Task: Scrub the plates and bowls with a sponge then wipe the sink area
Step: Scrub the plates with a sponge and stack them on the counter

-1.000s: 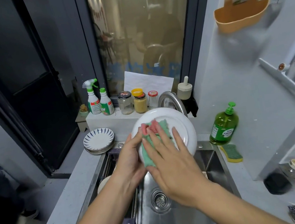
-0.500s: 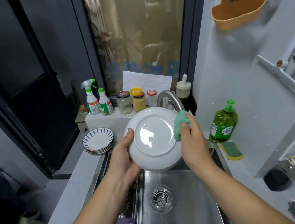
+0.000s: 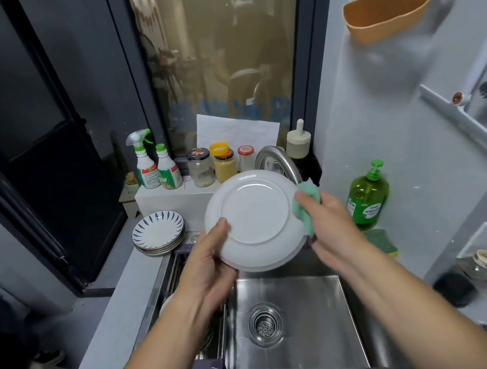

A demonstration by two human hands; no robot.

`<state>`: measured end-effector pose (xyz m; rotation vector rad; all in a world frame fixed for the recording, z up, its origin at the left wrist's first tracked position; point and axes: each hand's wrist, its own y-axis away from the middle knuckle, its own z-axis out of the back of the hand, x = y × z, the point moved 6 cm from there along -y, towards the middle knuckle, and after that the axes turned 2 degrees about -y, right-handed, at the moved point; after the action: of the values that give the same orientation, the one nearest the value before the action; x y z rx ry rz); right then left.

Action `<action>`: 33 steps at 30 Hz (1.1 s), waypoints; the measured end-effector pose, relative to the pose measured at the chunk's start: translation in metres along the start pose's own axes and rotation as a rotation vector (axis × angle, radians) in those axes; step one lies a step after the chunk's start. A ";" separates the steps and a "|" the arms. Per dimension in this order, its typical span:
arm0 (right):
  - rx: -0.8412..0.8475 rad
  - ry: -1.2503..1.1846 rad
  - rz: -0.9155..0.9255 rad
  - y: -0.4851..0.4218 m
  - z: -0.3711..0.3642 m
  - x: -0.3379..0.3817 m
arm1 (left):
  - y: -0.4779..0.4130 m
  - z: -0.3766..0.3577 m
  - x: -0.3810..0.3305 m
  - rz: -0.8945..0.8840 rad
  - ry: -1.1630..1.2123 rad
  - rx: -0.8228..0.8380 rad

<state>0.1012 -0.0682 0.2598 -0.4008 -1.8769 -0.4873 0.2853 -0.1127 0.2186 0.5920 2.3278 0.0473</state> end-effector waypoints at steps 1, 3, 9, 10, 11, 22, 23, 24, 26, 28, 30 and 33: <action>0.057 0.043 -0.002 -0.004 0.001 0.005 | -0.002 0.002 -0.003 0.017 -0.084 0.000; 0.162 0.099 -0.001 -0.008 0.001 0.011 | -0.008 0.007 -0.008 0.050 -0.268 0.019; 0.236 0.158 -0.037 -0.021 0.004 0.011 | -0.021 0.004 -0.021 0.096 -0.469 0.004; 0.209 0.173 -0.025 -0.020 0.004 0.008 | -0.022 0.002 -0.020 0.082 -0.424 -0.031; 0.166 0.207 0.002 -0.018 0.004 0.005 | -0.022 0.000 -0.017 0.065 -0.375 -0.065; -0.037 -0.087 0.079 0.021 -0.003 -0.042 | -0.014 -0.014 0.033 0.076 0.031 -0.245; 0.011 -0.095 0.088 0.016 -0.002 -0.034 | -0.013 -0.014 0.033 0.073 0.021 -0.234; 0.060 -0.090 0.102 0.012 0.000 -0.026 | -0.013 -0.016 0.030 0.069 0.003 -0.206; 0.171 -0.072 0.109 0.005 0.005 -0.011 | -0.014 -0.020 0.017 0.054 -0.036 -0.125; 0.318 -0.050 0.058 -0.004 0.013 0.003 | -0.015 -0.017 0.003 0.039 -0.140 -0.068; 0.438 0.010 -0.023 -0.011 0.021 0.014 | -0.019 -0.012 -0.005 0.049 -0.303 -0.028; 0.394 -0.011 -0.140 -0.017 0.029 0.008 | -0.026 -0.009 -0.001 0.073 -0.418 -0.056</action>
<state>0.0666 -0.0678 0.2557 -0.0104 -1.9646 -0.1977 0.2702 -0.1352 0.2209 0.5952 1.8952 0.0200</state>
